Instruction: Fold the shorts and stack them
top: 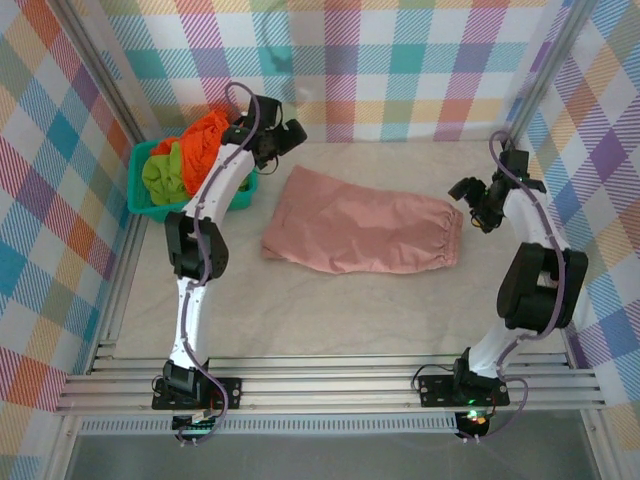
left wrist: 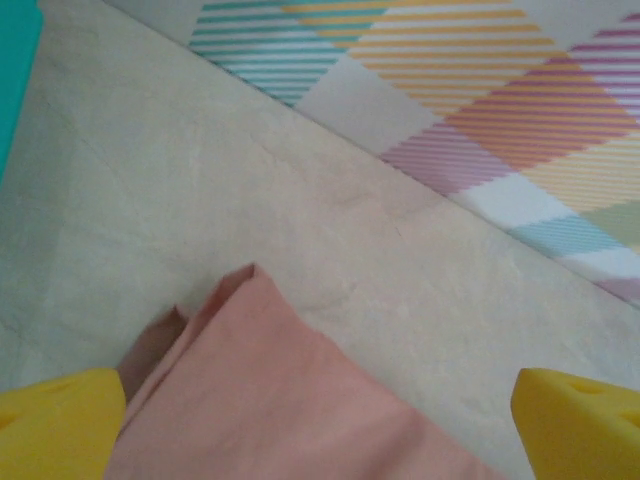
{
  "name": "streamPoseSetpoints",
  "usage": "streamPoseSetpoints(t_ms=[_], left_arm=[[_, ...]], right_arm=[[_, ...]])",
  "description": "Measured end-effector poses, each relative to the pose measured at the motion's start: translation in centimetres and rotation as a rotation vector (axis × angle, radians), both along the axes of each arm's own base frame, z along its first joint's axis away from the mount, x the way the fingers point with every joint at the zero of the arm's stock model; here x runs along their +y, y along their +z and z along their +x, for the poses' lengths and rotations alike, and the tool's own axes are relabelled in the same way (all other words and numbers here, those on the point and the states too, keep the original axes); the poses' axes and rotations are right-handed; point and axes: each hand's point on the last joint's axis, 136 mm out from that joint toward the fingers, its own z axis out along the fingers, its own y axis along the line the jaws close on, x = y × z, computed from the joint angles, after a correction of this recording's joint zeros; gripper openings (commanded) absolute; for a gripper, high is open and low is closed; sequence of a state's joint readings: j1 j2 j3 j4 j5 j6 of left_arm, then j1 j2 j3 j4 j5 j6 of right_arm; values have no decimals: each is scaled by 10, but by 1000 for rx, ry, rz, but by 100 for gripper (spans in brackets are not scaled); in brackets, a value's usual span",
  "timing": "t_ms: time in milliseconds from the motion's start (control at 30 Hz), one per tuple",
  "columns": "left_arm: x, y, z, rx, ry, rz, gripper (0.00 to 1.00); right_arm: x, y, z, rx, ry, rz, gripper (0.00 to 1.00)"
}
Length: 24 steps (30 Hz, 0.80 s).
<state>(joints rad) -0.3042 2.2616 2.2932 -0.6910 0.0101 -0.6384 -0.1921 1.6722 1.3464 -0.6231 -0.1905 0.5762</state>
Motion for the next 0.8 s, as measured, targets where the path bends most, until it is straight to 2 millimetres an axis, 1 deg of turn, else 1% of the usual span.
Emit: streamPoseSetpoints(t_ms=[100, 167, 200, 267, 333, 367, 400, 433, 533, 633, 733, 800], left_arm=[[-6, 10, -41, 9, -42, -44, 100], [-15, 13, -66, 0, -67, -88, 100], [-20, 11, -77, 0, -82, -108, 100], [-30, 1, -92, 7, -101, -137, 100], [-40, -22, -101, 29, -114, -159, 100], [-43, -36, -105, 46, -117, -165, 100], [-45, -54, -111, 77, -116, -169, 100], [-46, -73, -119, 110, -116, -169, 100], [-43, -116, -135, 181, -102, -163, 100], [-36, -146, -150, 219, -86, -142, 100], [-26, -171, -163, 238, -67, -109, 100], [-24, -168, -163, 197, -63, -120, 100]], right_arm=[[23, 25, -10, -75, 53, 33, 94], [43, 40, -8, -129, 110, 56, 95], [53, 45, -5, -149, 140, 72, 95], [69, 41, -2, -148, 191, 106, 96], [77, 27, 3, -123, 220, 131, 97], [78, 18, 5, -104, 226, 139, 97], [77, 7, 7, -81, 226, 143, 97], [76, -5, 10, -54, 227, 145, 98], [72, -36, 17, 10, 229, 149, 98], [66, -60, 22, 56, 223, 153, 98], [58, -77, 29, 87, 210, 159, 98], [56, -85, 34, 100, 207, 172, 98]])
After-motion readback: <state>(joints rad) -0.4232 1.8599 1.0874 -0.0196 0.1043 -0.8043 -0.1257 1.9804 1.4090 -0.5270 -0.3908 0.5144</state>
